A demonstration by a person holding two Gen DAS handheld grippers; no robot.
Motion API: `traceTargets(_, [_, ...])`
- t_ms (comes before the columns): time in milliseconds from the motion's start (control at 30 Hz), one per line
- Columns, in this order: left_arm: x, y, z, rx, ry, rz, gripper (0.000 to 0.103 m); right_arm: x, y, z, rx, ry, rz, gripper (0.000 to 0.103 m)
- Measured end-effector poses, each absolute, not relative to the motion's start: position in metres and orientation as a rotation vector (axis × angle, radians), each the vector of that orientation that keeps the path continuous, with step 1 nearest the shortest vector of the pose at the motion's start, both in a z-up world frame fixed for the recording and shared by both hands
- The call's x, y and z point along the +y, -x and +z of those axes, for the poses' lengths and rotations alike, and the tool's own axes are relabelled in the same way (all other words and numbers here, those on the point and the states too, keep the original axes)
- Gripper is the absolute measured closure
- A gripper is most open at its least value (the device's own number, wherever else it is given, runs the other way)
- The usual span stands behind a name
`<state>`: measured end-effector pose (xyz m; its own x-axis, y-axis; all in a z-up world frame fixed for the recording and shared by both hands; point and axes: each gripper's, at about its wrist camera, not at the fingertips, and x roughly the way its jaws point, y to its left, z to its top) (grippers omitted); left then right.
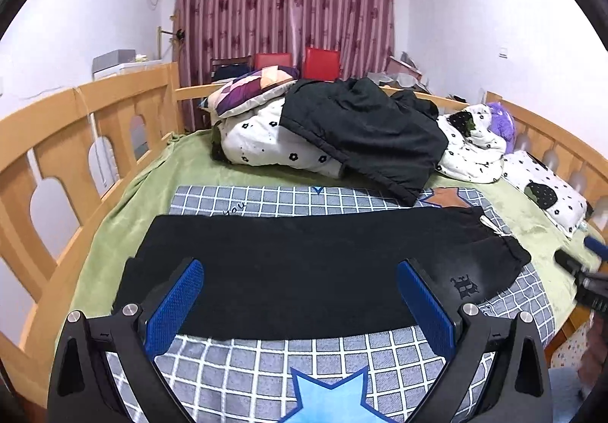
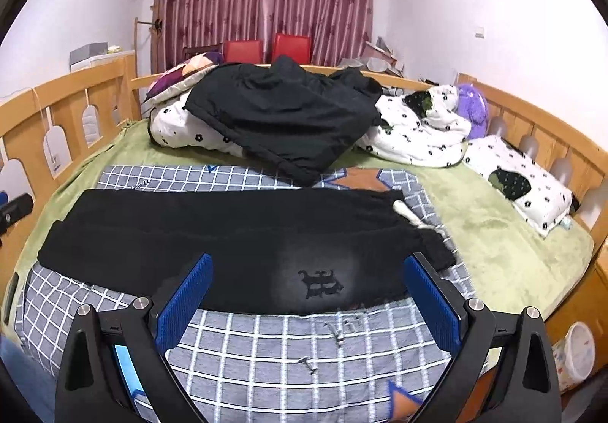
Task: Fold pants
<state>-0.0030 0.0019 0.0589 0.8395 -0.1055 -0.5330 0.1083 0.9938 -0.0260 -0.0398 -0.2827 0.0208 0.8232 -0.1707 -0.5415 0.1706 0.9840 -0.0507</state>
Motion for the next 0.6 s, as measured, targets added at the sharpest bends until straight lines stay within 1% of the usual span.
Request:
traceTargets(100, [0.017,-0.009,0.071,0.545,-0.010,-0.085,0.000,-0.304,0.039,0.037,0.545,0.002,-0.200,0.004])
traceTargets(200, [0.038,-0.027,0.069,0.553,0.022,-0.078,0.000,-0.332,0.025,0.043,0.557,-0.049,-0.157,0.004])
traceTargets(300, [0.064,-0.052,0.046,0.614,0.051,-0.067,0.000,-0.359,0.002,0.027,0.602,-0.100,-0.126,0.004])
traceTargets(367, [0.085,-0.065,0.021,0.648,0.097,-0.040,0.001,-0.376,-0.015,0.002,0.641,-0.126,-0.116,0.006])
traceTargets(400, [0.099,-0.073,0.001,0.678,0.136,-0.029,0.002,-0.383,-0.021,-0.011,0.654,-0.135,-0.119,0.009])
traceTargets(467, [0.117,-0.080,-0.029,0.722,0.184,-0.034,0.002,-0.397,-0.034,-0.043,0.695,-0.153,-0.128,0.023])
traceTargets(500, [0.126,-0.082,-0.048,0.745,0.211,-0.029,0.003,-0.406,-0.041,-0.066,0.737,-0.168,-0.120,0.026])
traceTargets(567, [0.147,-0.083,-0.087,0.784,0.271,-0.007,0.005,-0.420,-0.047,-0.105,0.795,-0.198,-0.116,0.039])
traceTargets(600, [0.154,-0.082,-0.102,0.802,0.299,-0.001,0.005,-0.426,-0.049,-0.122,0.818,-0.215,-0.118,0.040])
